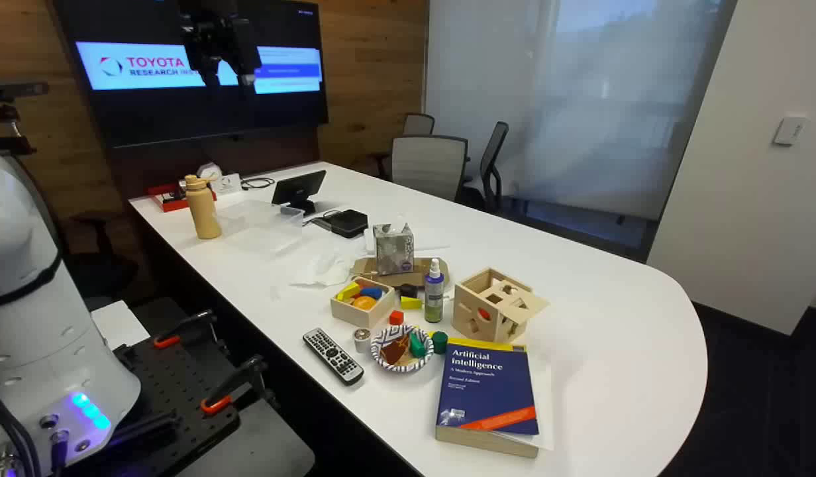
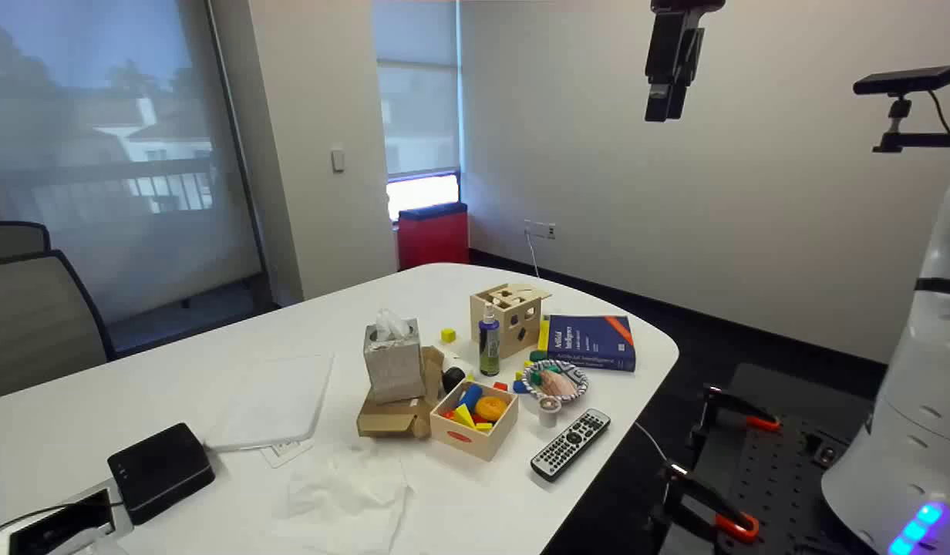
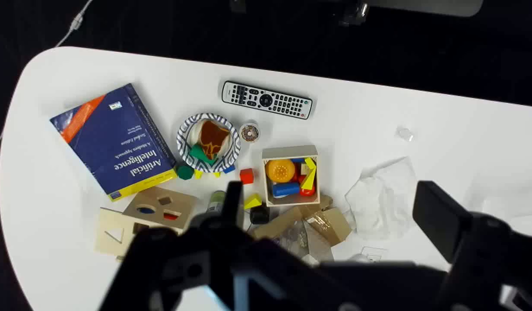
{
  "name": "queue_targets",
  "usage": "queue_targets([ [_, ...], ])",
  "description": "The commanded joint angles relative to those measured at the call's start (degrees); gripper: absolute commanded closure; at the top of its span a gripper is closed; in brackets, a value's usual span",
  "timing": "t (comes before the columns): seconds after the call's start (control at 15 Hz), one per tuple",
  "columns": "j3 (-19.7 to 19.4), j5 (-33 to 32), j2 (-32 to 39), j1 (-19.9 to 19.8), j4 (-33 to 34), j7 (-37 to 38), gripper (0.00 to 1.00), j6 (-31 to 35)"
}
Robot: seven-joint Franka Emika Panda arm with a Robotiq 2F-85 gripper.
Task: Put the red cube into the wooden object
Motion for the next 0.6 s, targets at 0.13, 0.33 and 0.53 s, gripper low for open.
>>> queue_targets([
  [0.13, -0.42, -0.34, 0.03, 0.65, 0.10, 0.39, 0.00, -0.09],
  [0.33, -1.39, -1.48, 2.52, 0.32, 0.58, -1.04, 0.00, 2.82],
  [0.53, -4.30, -2.87, 8.21, -0.01, 0.55, -4.04, 0.00, 11.79],
])
